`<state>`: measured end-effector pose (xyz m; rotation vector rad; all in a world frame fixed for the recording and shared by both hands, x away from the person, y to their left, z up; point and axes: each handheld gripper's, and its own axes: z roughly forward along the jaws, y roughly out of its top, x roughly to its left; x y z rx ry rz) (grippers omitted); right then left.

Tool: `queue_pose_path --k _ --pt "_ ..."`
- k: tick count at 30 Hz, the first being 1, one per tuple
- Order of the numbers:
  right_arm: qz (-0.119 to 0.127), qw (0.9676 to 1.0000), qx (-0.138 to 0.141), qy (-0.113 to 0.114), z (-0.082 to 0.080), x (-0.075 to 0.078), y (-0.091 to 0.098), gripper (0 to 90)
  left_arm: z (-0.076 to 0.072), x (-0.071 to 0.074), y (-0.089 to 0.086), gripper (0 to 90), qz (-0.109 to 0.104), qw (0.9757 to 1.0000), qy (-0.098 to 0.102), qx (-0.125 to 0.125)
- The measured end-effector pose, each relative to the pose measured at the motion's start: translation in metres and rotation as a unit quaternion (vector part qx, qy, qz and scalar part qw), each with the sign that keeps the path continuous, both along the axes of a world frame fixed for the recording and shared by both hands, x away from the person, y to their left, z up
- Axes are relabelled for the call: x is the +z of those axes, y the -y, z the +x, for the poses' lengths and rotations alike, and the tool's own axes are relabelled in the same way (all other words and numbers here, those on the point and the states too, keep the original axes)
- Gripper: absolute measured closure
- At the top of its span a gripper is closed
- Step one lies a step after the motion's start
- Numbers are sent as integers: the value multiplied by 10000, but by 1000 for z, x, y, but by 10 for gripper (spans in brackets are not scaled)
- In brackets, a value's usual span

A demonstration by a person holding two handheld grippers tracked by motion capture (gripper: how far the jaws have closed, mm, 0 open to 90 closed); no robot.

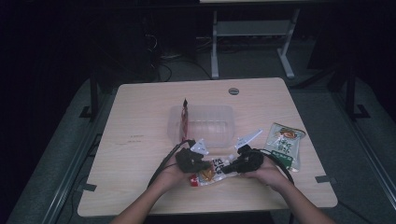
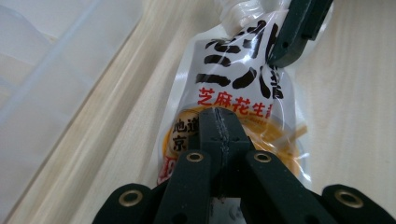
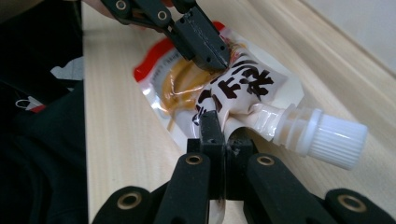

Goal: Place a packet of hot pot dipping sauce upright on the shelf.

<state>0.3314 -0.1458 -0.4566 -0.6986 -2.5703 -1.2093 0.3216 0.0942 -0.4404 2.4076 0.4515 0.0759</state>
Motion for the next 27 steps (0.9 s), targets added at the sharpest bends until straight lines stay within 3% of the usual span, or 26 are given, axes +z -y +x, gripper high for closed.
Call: queue_pose_path --k 10,16,21,27 --pt "537 9983 45 200 -7 20 6 894 -1 15 -28 896 -109 9999 -99 89" --pt "914 9954 124 250 -11 32 5 895 1 10 -24 896 -171 9997 -173 66" --pt "1192 9919 308 322 -13 39 -1 895 -2 10 -14 896 -304 9995 -124 39" --pt "1230 9911 349 383 -15 44 -1 894 -2 11 -12 896 -347 9993 -164 -51"
